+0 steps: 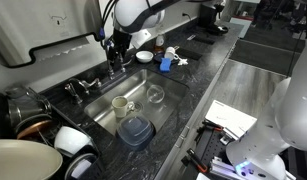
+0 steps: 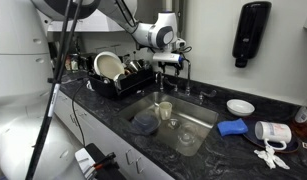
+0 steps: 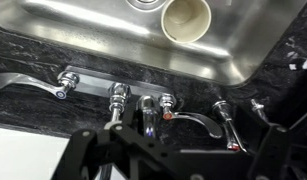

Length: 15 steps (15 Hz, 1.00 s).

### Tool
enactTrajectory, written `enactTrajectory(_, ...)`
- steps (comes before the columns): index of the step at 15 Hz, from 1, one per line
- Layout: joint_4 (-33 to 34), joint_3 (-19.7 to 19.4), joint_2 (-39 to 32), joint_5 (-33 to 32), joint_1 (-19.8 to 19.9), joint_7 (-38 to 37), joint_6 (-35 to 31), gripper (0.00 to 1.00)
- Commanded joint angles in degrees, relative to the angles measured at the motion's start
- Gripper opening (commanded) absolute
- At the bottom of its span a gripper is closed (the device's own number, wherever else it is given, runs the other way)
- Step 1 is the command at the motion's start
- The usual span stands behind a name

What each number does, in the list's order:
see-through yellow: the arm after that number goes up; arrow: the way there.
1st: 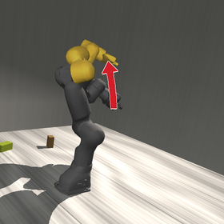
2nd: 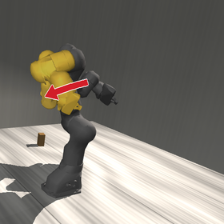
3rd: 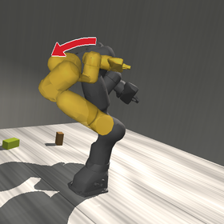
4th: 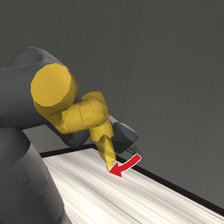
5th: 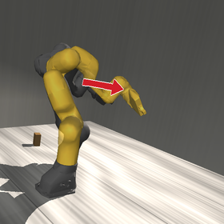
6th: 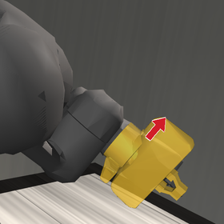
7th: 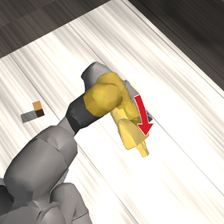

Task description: Move the tap

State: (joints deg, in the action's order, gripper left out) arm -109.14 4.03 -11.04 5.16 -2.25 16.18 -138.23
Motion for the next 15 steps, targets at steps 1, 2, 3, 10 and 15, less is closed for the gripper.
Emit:
enactTrajectory(1, -6.1, 3.2, 5.5, 11.5, 2.8, 14.8, -1.4, 1.0)
enactTrajectory(2, -6.5, 3.3, 6.4, 14.6, 3.1, 18.6, -0.4, 1.0)
enactTrajectory(3, -6.8, 3.2, 7.0, 17.1, 3.2, 22.0, 0.2, 1.0)
enactTrajectory(10, -9.7, 1.0, 10.7, 23.0, 1.6, 28.4, 3.4, 1.0)
enactTrajectory(15, -11.4, -0.9, 9.7, 9.2, 1.6, 12.5, -2.1, 1.0)
